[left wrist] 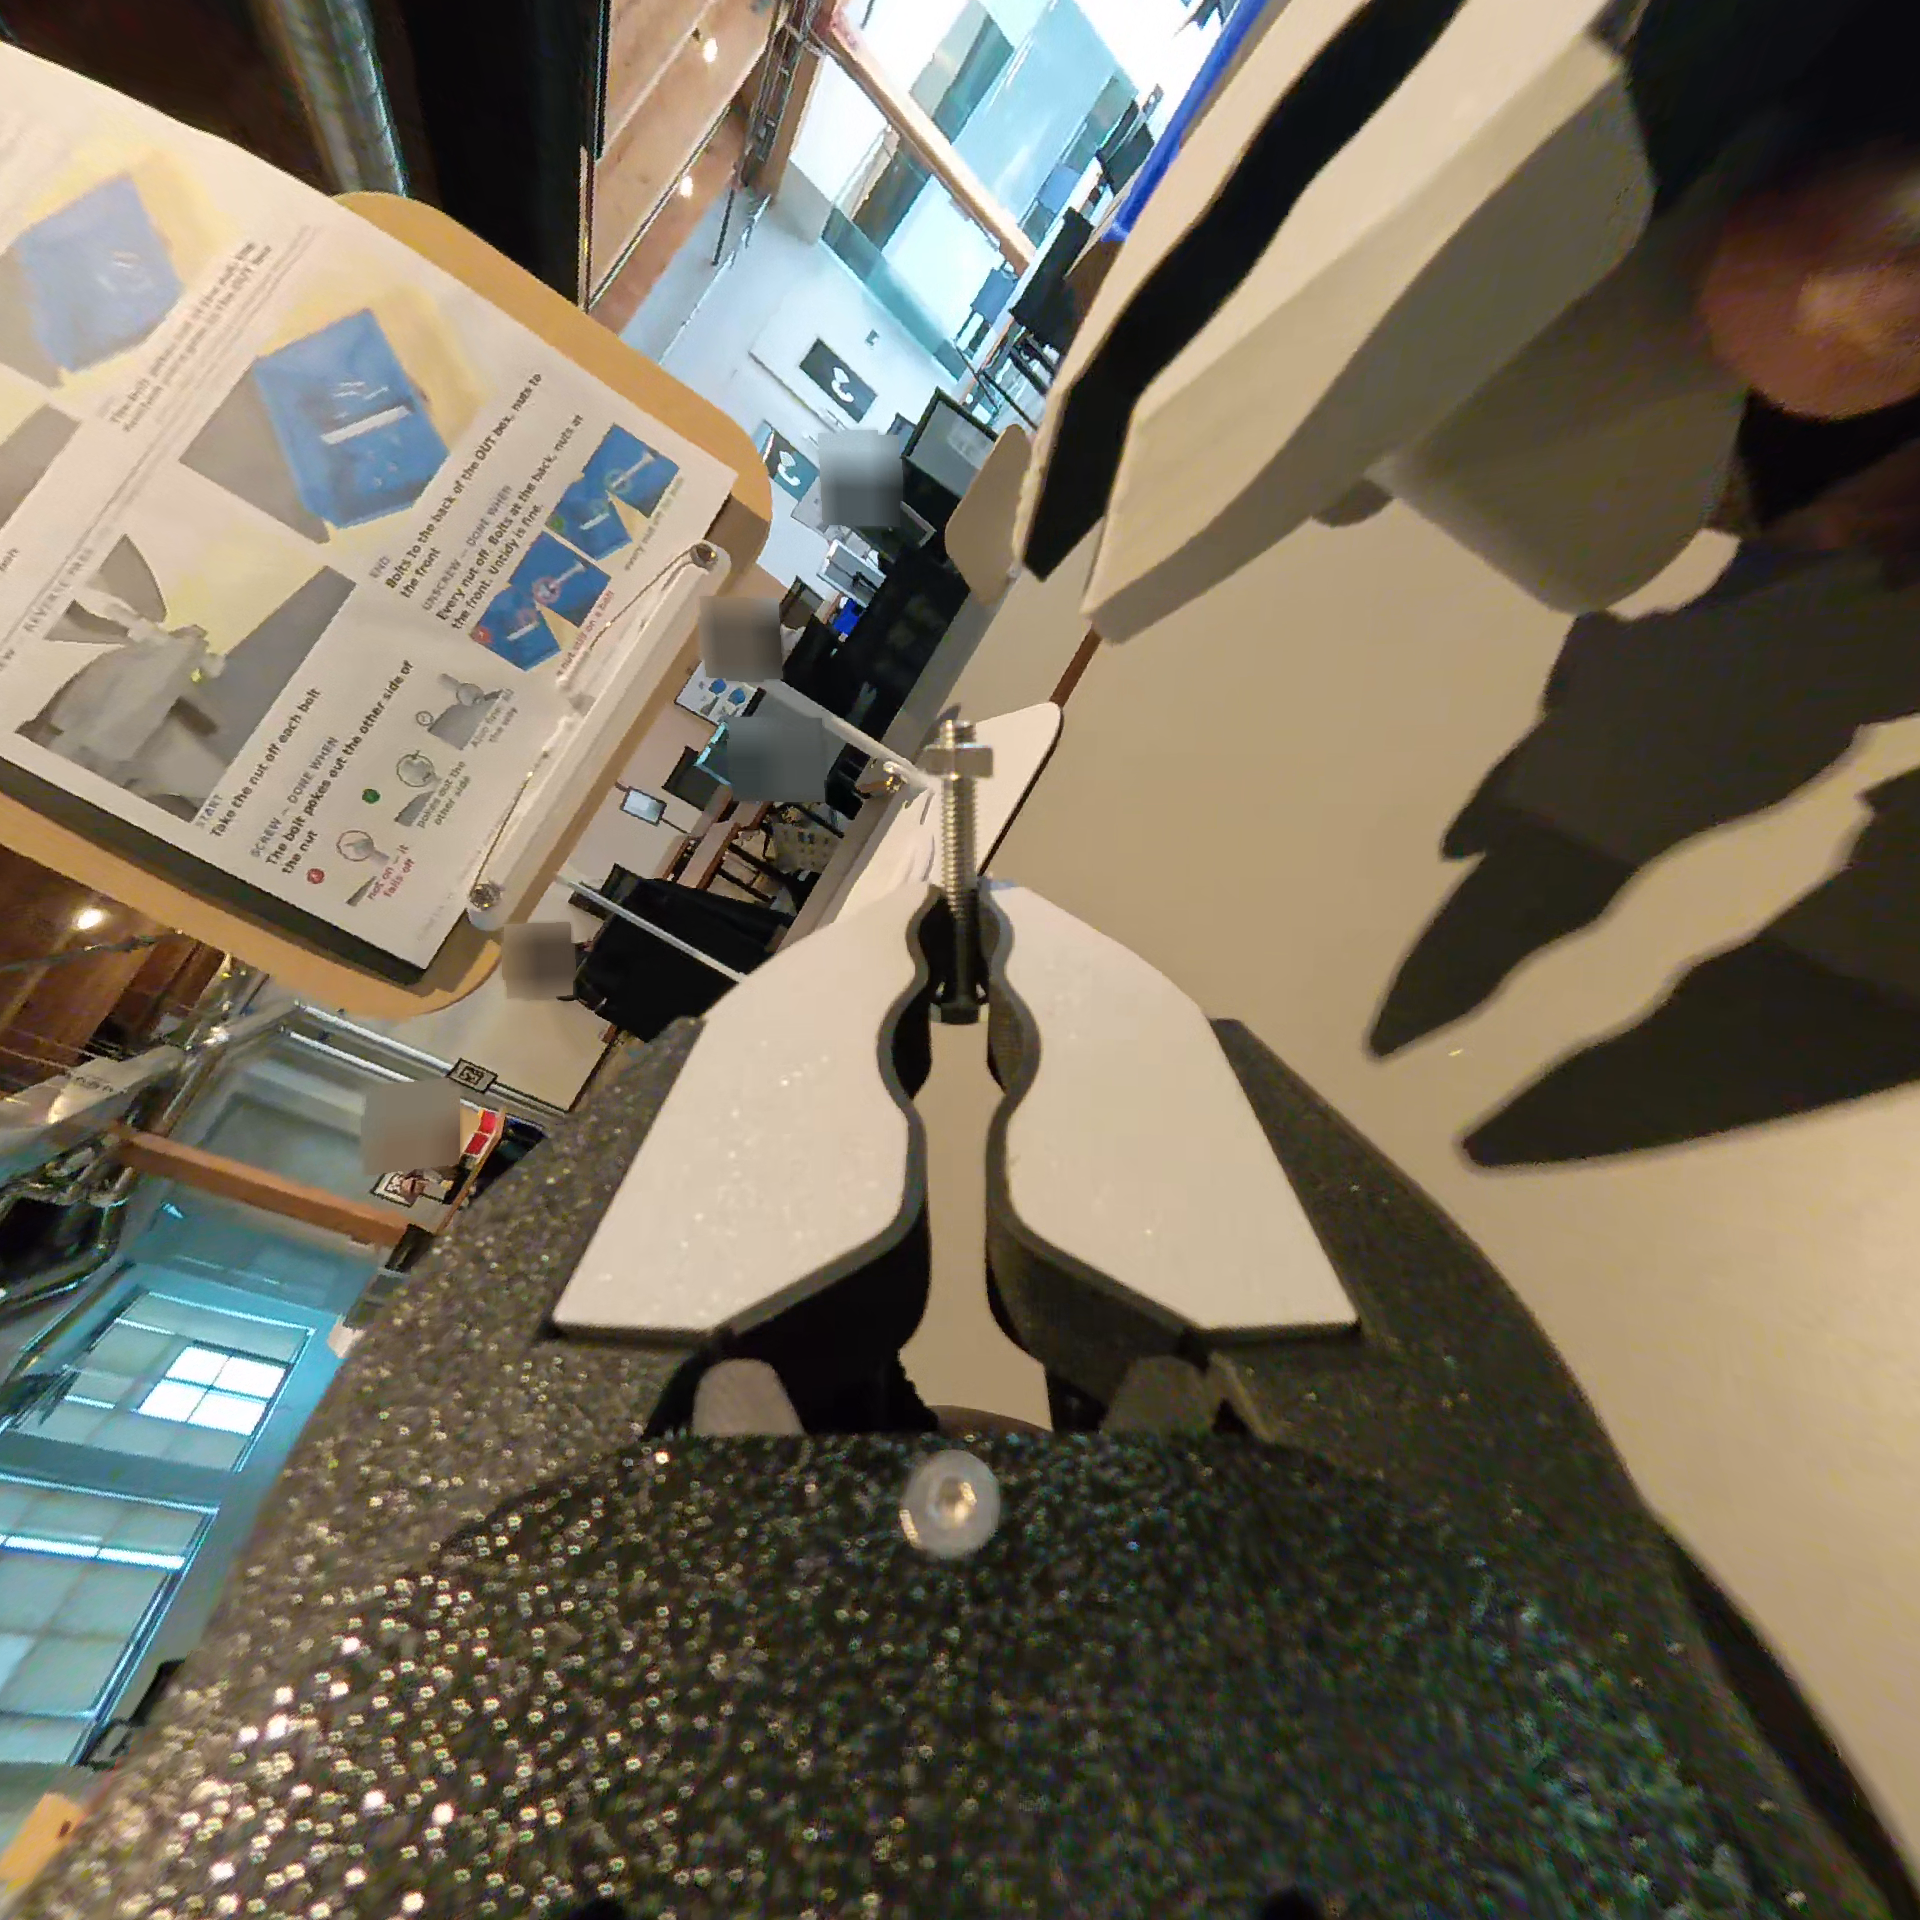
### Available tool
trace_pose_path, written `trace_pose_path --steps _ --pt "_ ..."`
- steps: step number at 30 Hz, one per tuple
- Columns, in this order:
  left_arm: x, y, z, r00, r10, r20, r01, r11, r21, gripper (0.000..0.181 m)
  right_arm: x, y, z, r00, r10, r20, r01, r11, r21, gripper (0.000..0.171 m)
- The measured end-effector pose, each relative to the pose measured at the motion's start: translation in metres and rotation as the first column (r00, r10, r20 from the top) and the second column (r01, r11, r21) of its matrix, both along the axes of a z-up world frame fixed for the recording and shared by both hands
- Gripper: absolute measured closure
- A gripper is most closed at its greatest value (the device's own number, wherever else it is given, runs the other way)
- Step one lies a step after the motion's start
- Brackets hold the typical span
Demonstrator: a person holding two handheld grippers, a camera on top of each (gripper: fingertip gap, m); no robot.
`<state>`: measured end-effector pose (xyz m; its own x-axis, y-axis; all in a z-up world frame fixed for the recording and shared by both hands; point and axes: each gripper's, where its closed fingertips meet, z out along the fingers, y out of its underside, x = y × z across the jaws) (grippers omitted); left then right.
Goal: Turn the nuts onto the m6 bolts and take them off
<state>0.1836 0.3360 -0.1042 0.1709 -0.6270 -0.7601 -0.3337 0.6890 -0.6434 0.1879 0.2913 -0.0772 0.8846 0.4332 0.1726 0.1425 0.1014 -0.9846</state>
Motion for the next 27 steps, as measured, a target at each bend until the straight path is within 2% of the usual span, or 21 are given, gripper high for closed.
trace_pose_path --steps 5,11,20,27 --pt "0.003 -0.009 -0.006 0.997 -0.043 -0.068 0.048 0.996 0.076 0.177 -0.007 0.000 -0.006 0.999 0.032 0.039 -0.031 0.999 -0.026 0.148" --pt "0.001 -0.012 -0.010 0.989 -0.066 -0.131 0.089 0.980 0.178 0.176 -0.006 0.000 -0.027 0.974 0.018 0.224 0.002 0.996 -0.090 0.146" --pt "0.000 -0.019 -0.012 0.979 -0.091 -0.183 0.136 0.958 0.252 0.176 -0.011 -0.008 -0.026 0.978 0.091 0.185 -0.071 0.991 -0.112 0.146" --pt "0.000 -0.028 -0.012 0.971 -0.131 -0.200 0.184 0.943 0.278 0.177 -0.017 -0.009 -0.030 0.973 0.102 0.209 -0.075 0.988 -0.134 0.149"
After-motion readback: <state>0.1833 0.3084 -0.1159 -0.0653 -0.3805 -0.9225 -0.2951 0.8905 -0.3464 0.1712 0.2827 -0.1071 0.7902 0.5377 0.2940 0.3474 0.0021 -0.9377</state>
